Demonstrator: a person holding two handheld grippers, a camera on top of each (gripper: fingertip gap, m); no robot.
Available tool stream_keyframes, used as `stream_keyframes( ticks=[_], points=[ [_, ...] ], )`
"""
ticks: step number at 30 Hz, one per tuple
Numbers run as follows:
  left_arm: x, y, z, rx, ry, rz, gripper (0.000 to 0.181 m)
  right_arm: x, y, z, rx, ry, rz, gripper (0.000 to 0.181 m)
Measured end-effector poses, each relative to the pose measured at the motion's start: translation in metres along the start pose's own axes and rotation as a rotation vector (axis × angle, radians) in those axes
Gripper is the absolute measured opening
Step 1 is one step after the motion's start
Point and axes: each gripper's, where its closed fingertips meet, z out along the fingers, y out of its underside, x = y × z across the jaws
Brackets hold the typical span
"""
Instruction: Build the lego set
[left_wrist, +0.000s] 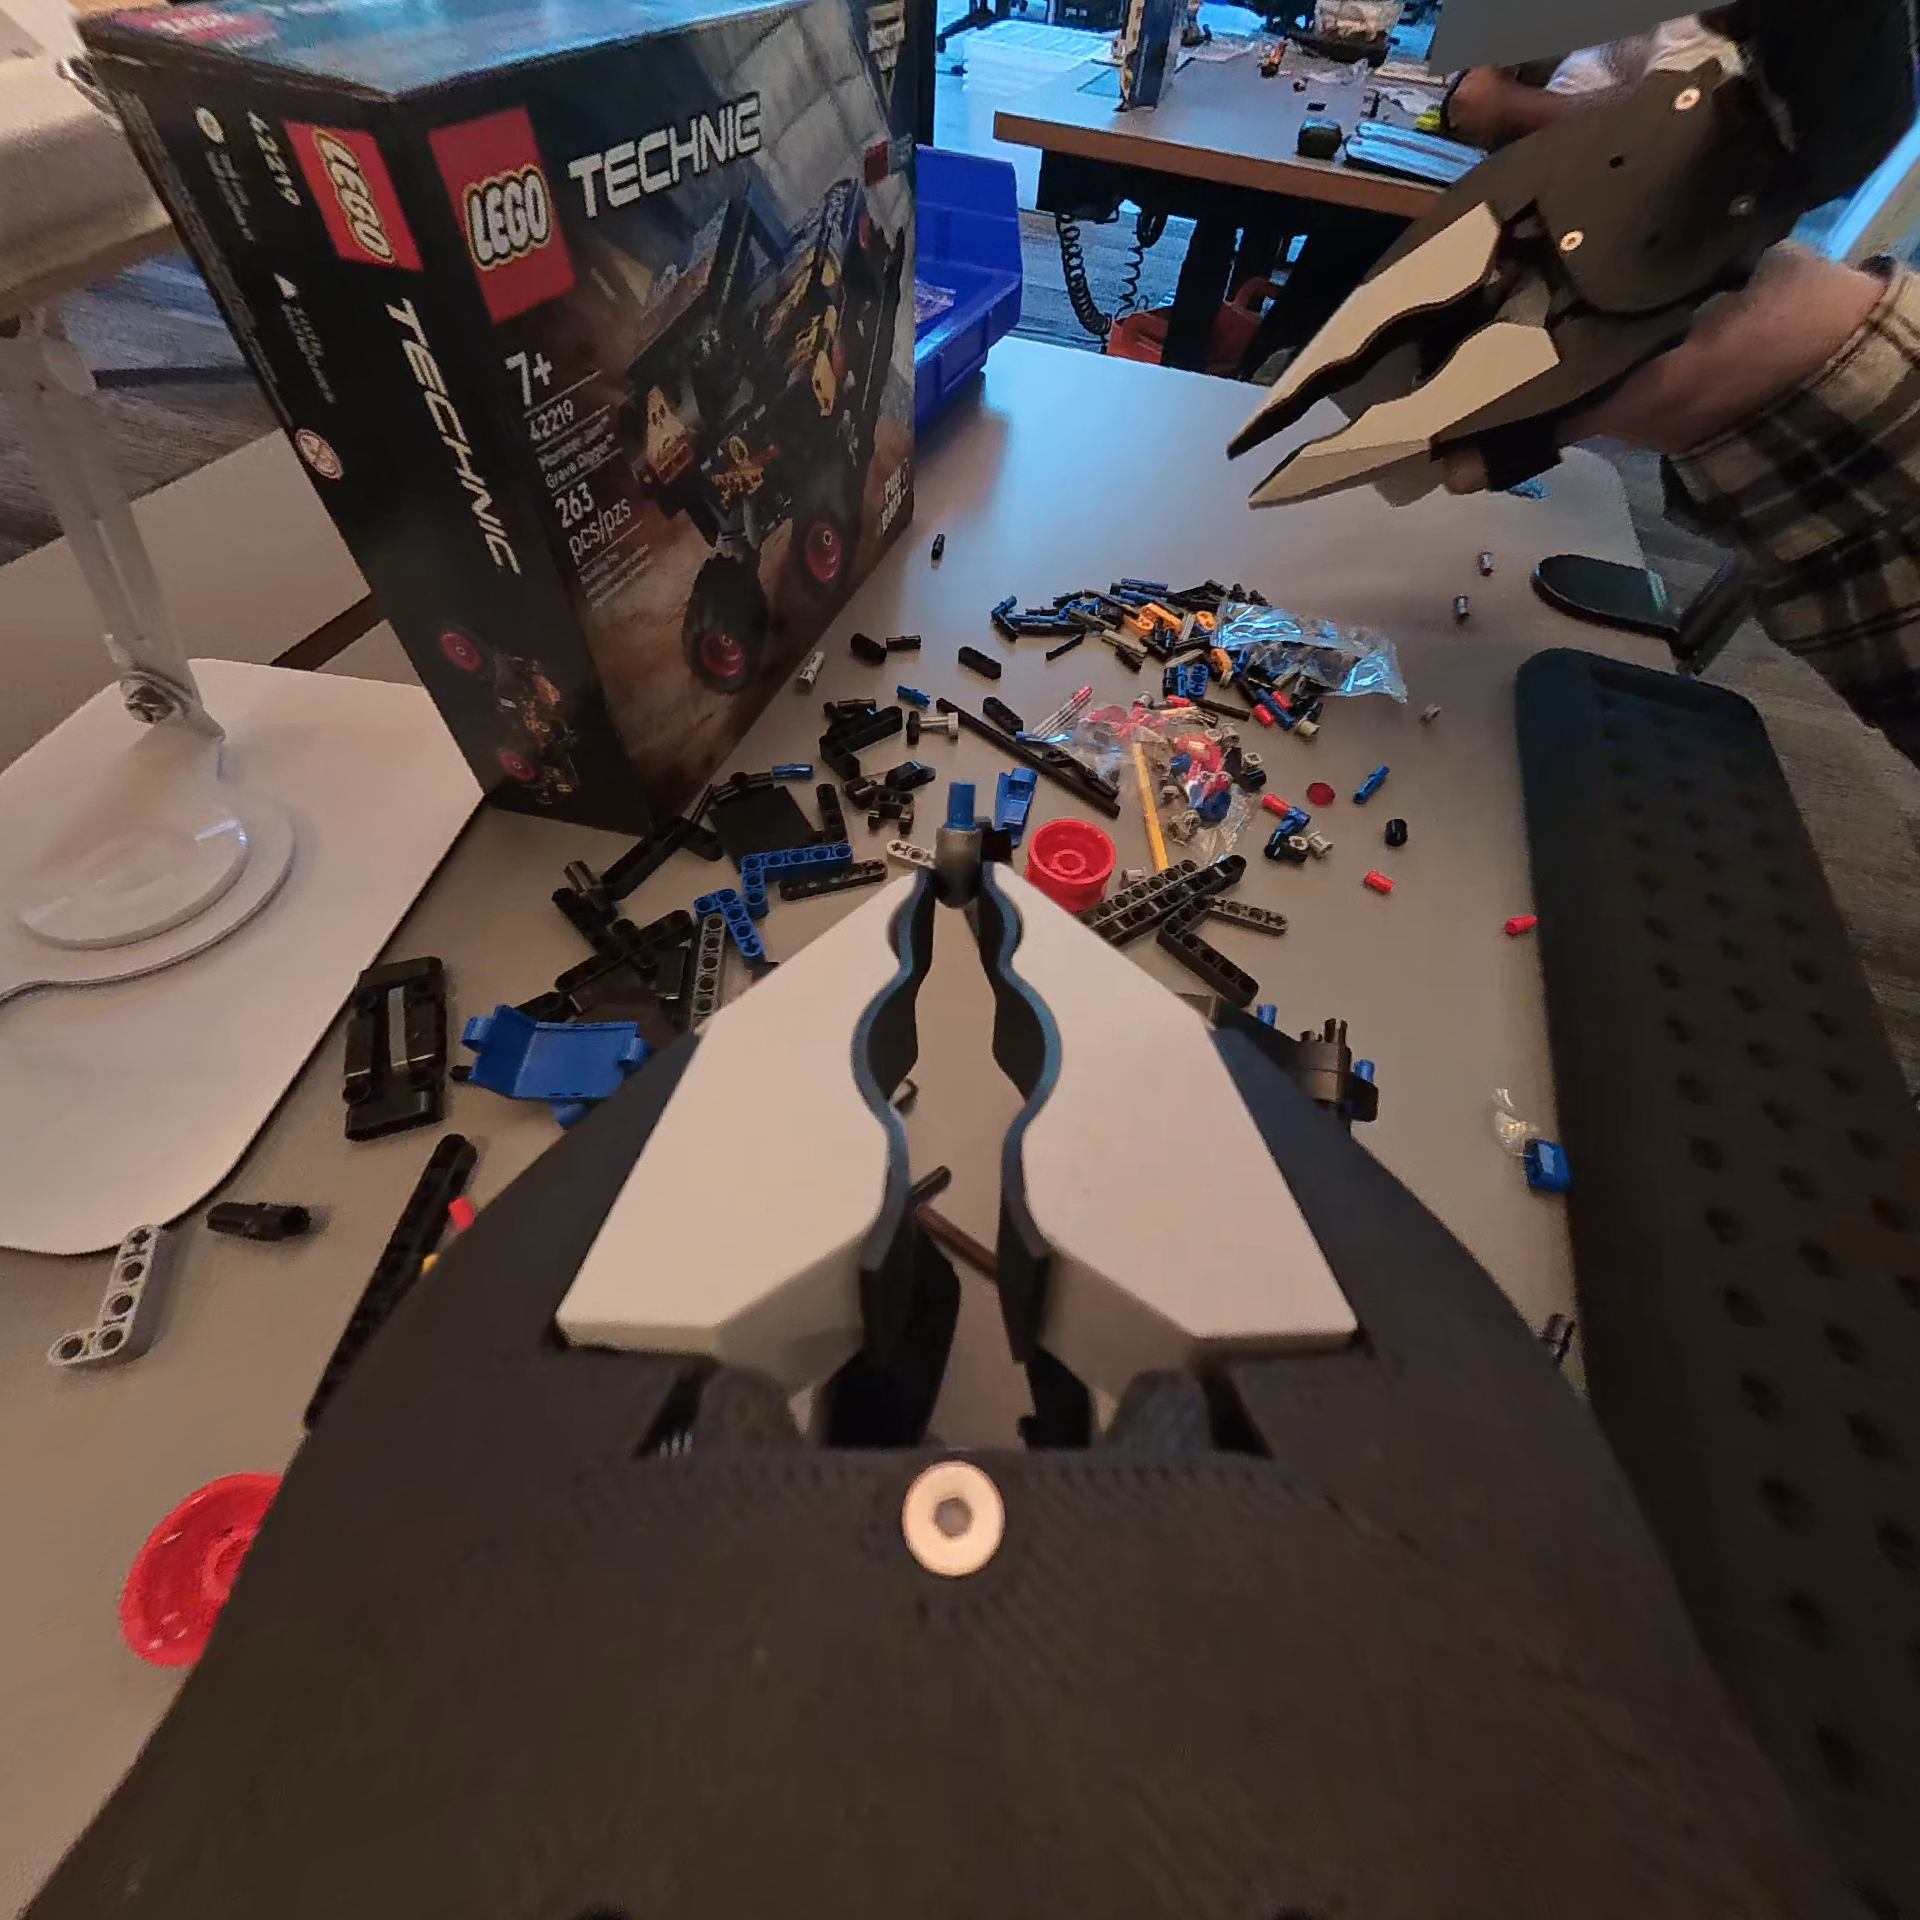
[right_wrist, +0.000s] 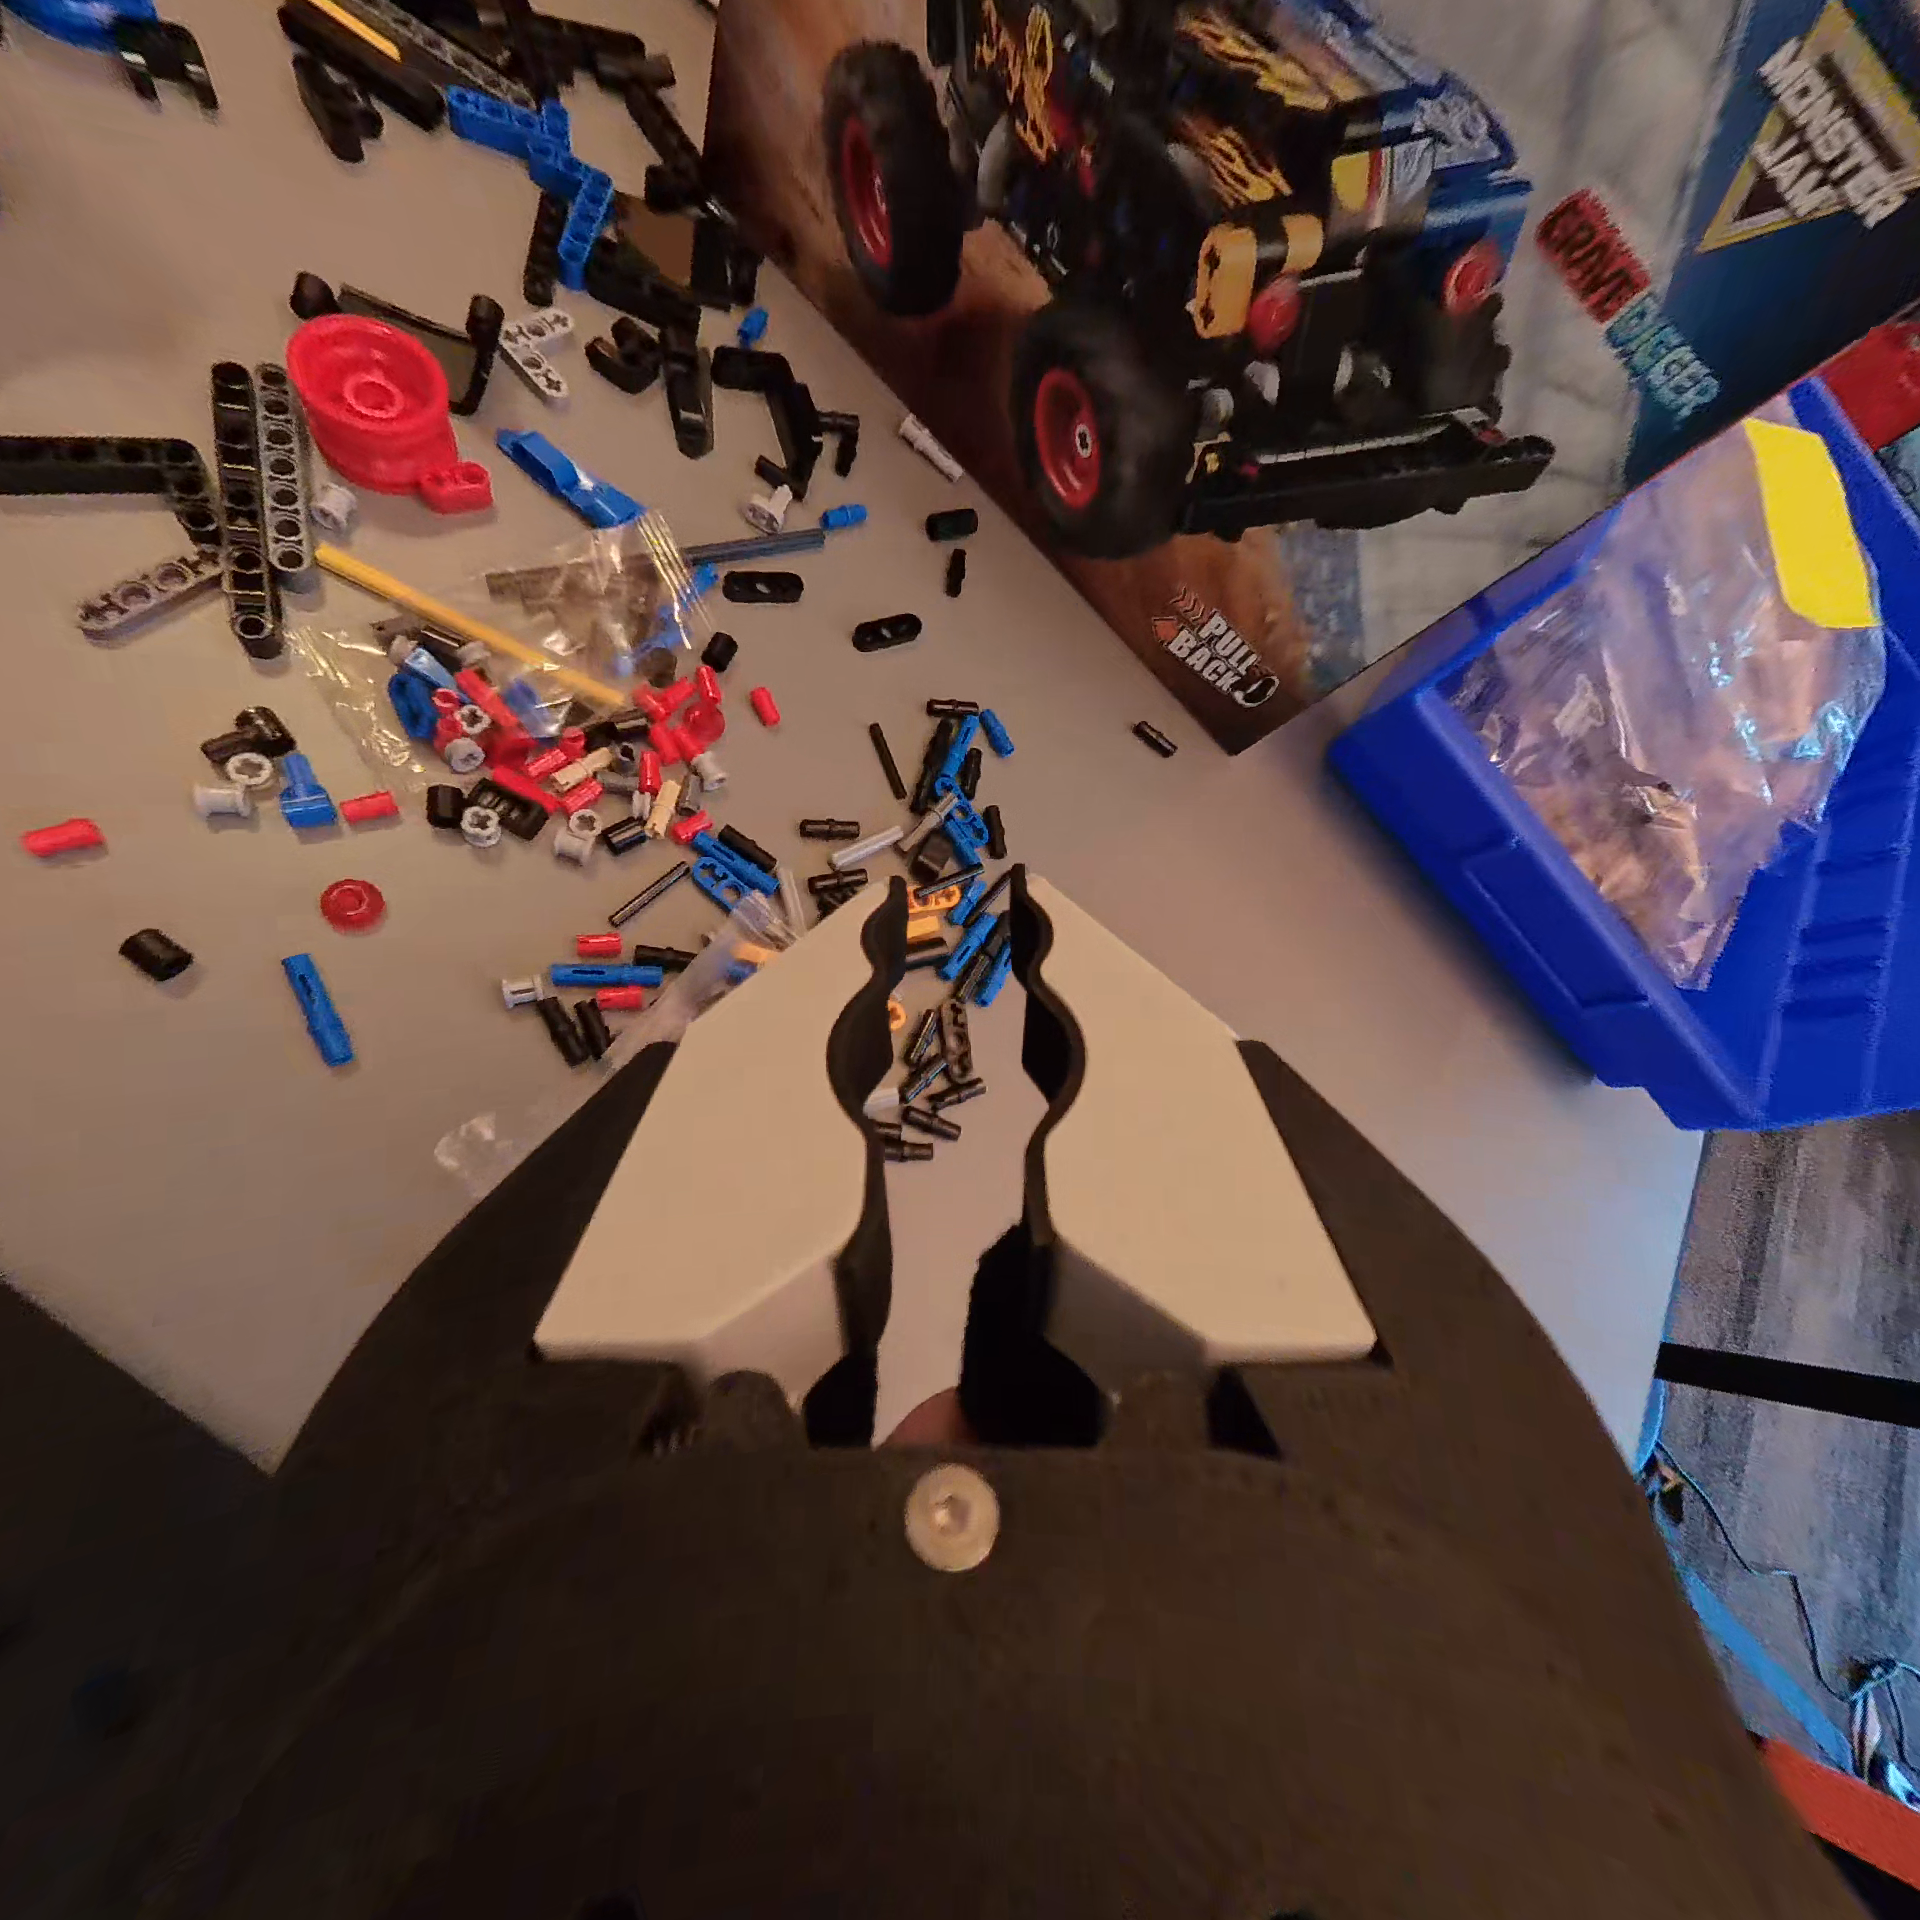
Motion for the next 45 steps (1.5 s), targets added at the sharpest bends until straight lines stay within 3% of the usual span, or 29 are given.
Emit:
stream_keyframes(
  ticks=[8, 15, 29, 39, 45],
  points=[
    [-0.018, 0.000, -0.021, 0.020, -0.069, -0.020, 0.006, 0.018, 0.009, 0.019, -0.059, -0.051, 0.022, 0.014],
    [-0.021, 0.012, -0.016, -0.021, -0.082, 0.010, 0.006, -0.002, 0.020, 0.049, -0.135, -0.184, -0.046, 0.014],
    [-0.050, 0.007, -0.043, 0.013, -0.194, 0.006, 0.005, -0.046, -0.075, 0.108, -0.024, -0.271, -0.206, 0.021],
    [-0.068, 0.007, -0.058, 0.002, -0.287, 0.020, 0.005, -0.069, -0.100, 0.133, -0.023, -0.379, -0.204, 0.022],
    [-0.080, -0.006, -0.075, 0.083, -0.352, -0.004, 0.005, -0.083, -0.105, 0.141, -0.035, -0.414, -0.220, 0.030]
  ],
)
